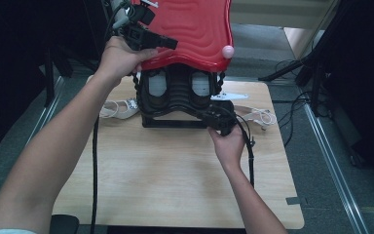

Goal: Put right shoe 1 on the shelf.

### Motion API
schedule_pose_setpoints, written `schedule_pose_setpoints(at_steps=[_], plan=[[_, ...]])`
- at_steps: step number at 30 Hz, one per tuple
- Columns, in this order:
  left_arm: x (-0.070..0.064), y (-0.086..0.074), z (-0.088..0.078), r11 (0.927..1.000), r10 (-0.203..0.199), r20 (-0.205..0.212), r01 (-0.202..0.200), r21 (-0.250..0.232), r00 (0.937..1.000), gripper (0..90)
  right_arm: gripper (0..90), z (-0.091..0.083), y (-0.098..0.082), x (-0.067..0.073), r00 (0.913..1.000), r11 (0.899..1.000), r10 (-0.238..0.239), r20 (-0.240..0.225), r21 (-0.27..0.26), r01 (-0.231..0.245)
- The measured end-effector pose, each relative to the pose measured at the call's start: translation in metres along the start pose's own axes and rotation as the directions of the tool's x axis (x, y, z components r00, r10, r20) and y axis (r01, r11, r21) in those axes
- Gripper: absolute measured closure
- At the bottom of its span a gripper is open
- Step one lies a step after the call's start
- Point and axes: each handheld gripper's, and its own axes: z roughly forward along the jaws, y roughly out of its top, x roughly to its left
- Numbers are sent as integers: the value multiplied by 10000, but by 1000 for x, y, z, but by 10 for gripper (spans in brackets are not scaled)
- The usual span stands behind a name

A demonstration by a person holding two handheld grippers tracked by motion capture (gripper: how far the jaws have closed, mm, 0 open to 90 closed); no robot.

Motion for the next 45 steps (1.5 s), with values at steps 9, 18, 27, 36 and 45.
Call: schedule_pose_setpoints(at_steps=[9,18,27,36,45], plan=[[-12,-17,-21,9987,437,498,-449,233,9978,723,883,-19,-4,-2,9975,9999,124,-701,46,-121],[-19,-49,-28,9985,465,653,-483,272,9968,656,761,-26,-24,-8,9830,9961,832,-1638,421,-773],[-21,-84,-22,9982,385,883,-424,428,9953,610,758,-31,-45,-17,9728,9797,1982,-1197,559,-1928],[-18,-113,-12,9990,-265,1042,225,399,9942,593,691,-29,-62,-12,9777,9855,1610,-1345,761,-1518],[-20,-143,1,9970,-415,1225,331,695,9916,576,690,-30,-76,-12,9597,9752,2074,-1897,1179,-1874]])
